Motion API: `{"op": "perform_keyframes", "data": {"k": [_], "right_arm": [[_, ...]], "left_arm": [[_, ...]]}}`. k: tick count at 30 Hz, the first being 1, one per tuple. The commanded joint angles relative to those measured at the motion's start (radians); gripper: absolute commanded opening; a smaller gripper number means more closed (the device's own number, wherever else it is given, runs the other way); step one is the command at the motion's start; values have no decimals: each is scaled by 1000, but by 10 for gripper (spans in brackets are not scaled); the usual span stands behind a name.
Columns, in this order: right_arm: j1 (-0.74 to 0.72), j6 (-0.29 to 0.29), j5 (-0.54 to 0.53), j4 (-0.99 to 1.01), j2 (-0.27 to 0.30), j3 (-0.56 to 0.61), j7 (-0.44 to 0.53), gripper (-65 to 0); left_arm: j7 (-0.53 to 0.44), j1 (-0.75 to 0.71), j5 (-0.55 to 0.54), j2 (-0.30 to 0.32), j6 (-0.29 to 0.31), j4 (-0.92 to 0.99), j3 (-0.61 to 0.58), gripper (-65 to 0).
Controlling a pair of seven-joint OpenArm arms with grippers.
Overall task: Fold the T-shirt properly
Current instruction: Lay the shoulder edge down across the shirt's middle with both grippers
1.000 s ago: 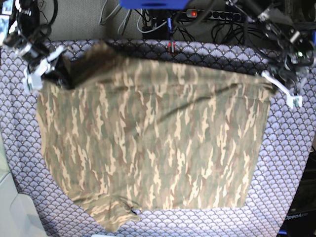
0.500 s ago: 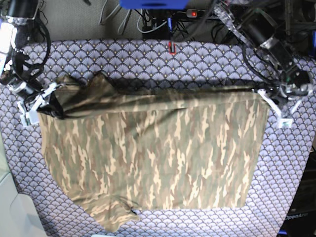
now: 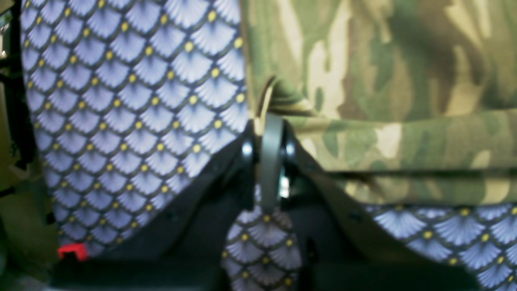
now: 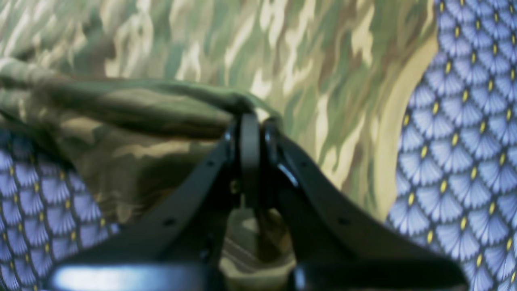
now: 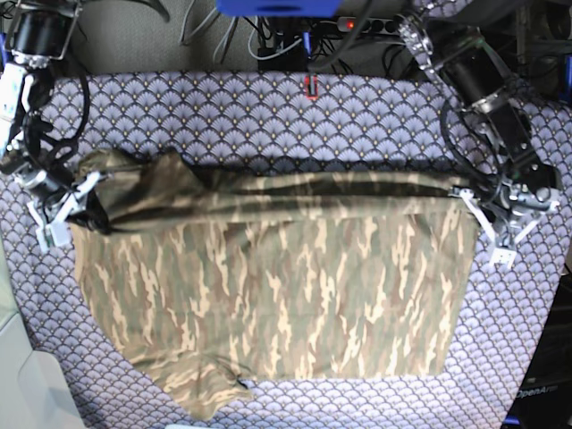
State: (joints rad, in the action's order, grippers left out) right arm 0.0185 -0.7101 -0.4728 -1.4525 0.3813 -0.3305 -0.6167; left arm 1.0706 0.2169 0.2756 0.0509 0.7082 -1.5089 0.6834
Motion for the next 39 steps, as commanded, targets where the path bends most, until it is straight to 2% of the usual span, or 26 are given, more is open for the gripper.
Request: {"op": "perform_keyframes", "data": {"k": [1, 6, 11, 18, 20, 26, 33, 39], "right_arm": [[-22, 12, 6, 2, 32, -6, 27, -650], [-64, 12, 6, 66, 49, 46, 34, -650], [-102, 12, 7, 98, 55, 69, 34, -650], [-148, 12, 13, 98, 77, 84, 27, -650], [-159, 12, 42, 100, 83, 101, 27, -650], [-193, 12, 173, 105, 55, 149, 36, -650], [-223, 12, 211, 106, 51, 153, 36, -650], [-225, 12, 247, 106, 48, 152, 36, -650]], "left_arm": [[-7, 37, 17, 17, -10, -17, -3, -650], [-11, 65, 17, 27, -10, 4, -3, -650], [-83, 91, 17, 34, -10, 64, -3, -650], [-120, 91, 17, 34, -10, 77, -3, -650], [-134, 91, 17, 30, -10, 77, -3, -650], [-140, 118, 17, 34, -10, 77, -3, -650], [-140, 144, 17, 70, -10, 77, -43, -650], [-142, 144, 17, 68, -10, 78, -72, -650]]}}
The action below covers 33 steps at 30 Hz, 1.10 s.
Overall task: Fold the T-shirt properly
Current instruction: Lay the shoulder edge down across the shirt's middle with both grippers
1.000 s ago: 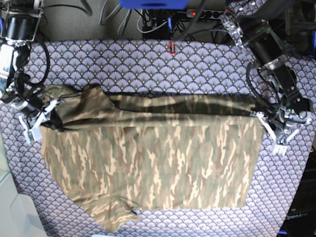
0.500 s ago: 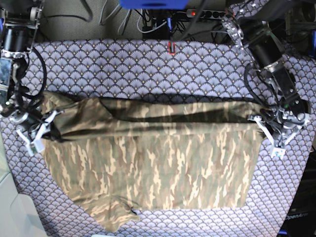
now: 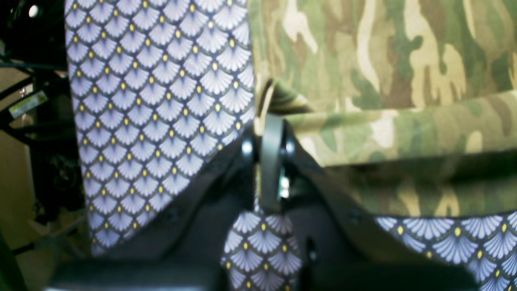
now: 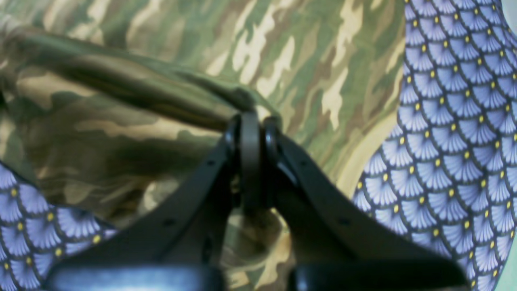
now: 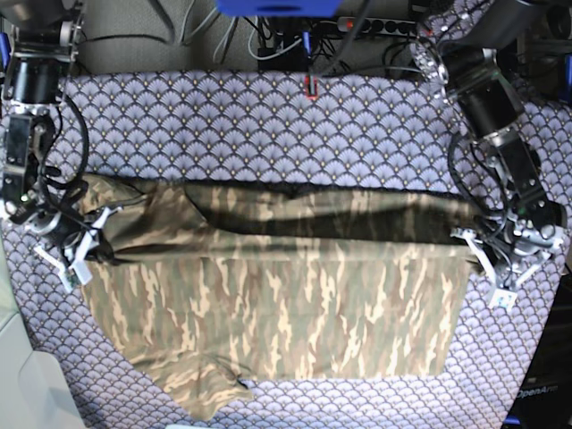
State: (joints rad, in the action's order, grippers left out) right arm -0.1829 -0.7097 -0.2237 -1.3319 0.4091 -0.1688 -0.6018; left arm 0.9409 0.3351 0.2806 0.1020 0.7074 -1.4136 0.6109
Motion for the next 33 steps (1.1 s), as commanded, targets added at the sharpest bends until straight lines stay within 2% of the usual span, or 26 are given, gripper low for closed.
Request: {"op": "perform_keyframes", "data": {"k": [1, 5, 10, 21, 33], "right_arm": [[-23, 12, -3, -14, 20, -10, 21, -650], [-25, 12, -3, -14, 20, -10, 21, -650], [-50, 12, -3, -14, 20, 18, 21, -650], [-54, 12, -3, -13, 12, 48, 19, -650], [-109, 12, -3, 125, 14, 50, 21, -650]], "left_arm": [[-12, 28, 10, 15, -9, -10, 1, -650], [-13, 32, 7, 15, -9, 12, 1, -650], [-62, 35, 10, 15, -9, 30, 1, -650], [-64, 29, 10, 17, -9, 30, 5, -650], [-66, 14, 10, 23, -9, 30, 5, -650]]}}
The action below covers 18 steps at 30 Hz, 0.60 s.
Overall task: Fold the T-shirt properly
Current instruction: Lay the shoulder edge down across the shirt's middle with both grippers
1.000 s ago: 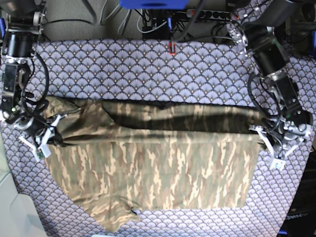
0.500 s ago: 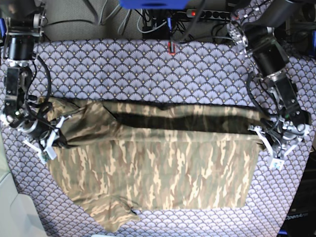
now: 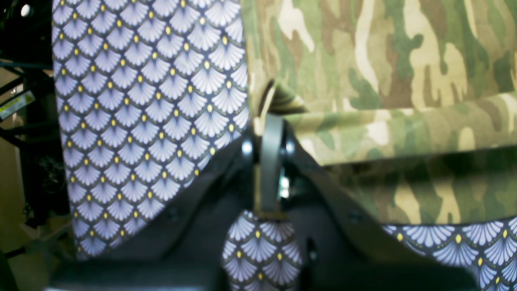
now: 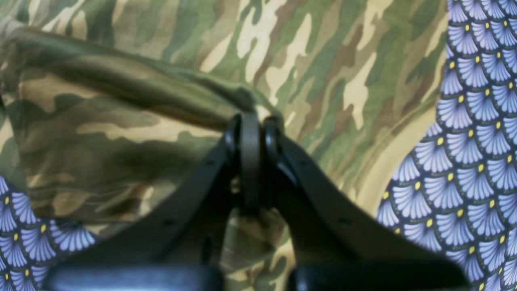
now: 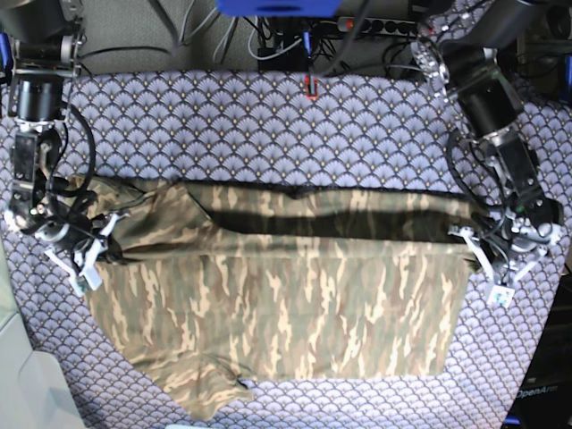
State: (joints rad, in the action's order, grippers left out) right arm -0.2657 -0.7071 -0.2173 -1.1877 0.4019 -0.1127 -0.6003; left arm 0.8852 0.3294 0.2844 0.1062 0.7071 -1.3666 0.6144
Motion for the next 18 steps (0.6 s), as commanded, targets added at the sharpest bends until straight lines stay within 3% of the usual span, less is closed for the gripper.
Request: {"op": "perform_keyframes", "data": {"k": [1, 4, 14, 18], "right_arm": [[-27, 9, -9, -19, 21, -6, 19, -650], [-39, 9, -9, -19, 21, 0, 19, -650], [-60, 9, -9, -19, 24, 109, 19, -644], [-68, 9, -8, -19, 25, 138, 18, -548]], "left_arm": [[-10, 20, 6, 19, -9, -17, 2, -650], [-10, 20, 6, 19, -9, -17, 2, -632], [-11, 17, 6, 20, -9, -26, 3, -415], [-13, 12, 5, 20, -9, -26, 3, -335]]}}
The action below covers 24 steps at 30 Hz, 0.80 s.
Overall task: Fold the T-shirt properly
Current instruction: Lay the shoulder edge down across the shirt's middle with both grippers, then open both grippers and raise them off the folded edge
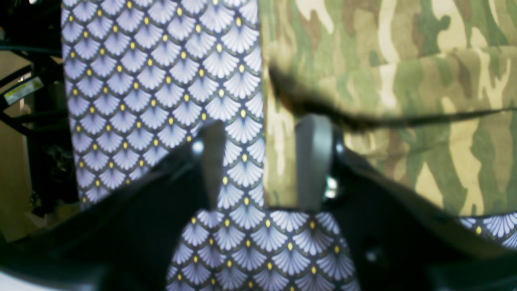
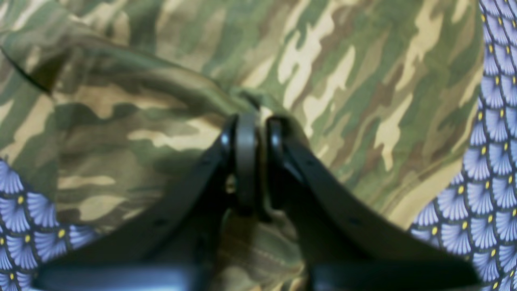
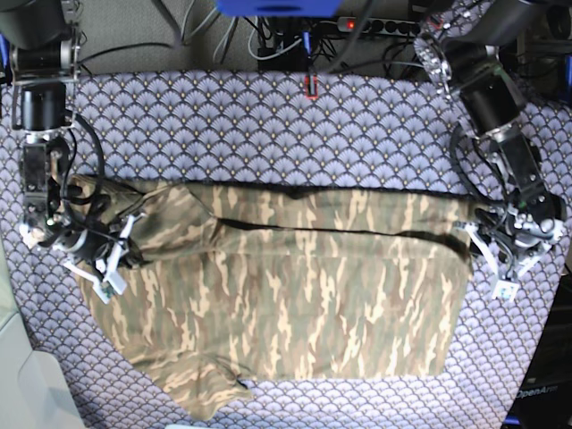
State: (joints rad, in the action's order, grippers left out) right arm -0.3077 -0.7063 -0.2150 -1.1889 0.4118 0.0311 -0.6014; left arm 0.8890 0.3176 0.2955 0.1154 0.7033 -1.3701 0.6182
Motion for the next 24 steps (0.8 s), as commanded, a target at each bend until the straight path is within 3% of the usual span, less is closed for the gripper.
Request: {"op": "perform_keyframes", "data": {"k": [1, 5, 14, 18, 22, 24], "right_arm": [[-26, 8, -10, -18, 16, -6, 19, -524], [-26, 8, -10, -18, 32, -13, 21, -465], [-40, 8, -11, -15, 37, -181, 19, -432], [-35, 8, -10, -13, 39, -231, 8, -410], [58, 8, -19, -121, 28, -271, -35, -421], [124, 8, -17, -219, -3, -268, -45, -460]], "left_arm": [[-17, 24, -9, 11, -5, -24, -1, -323], [-17, 19, -9, 8, -5, -64, 38, -320], [-17, -24, -11, 4, -5, -98, 91, -318], [-80, -65, -11, -15, -5, -94, 91, -318], [-129, -146, -11, -30, -5, -104, 91, -321], [-155, -180, -11, -32, -5, -105, 91, -338]]}}
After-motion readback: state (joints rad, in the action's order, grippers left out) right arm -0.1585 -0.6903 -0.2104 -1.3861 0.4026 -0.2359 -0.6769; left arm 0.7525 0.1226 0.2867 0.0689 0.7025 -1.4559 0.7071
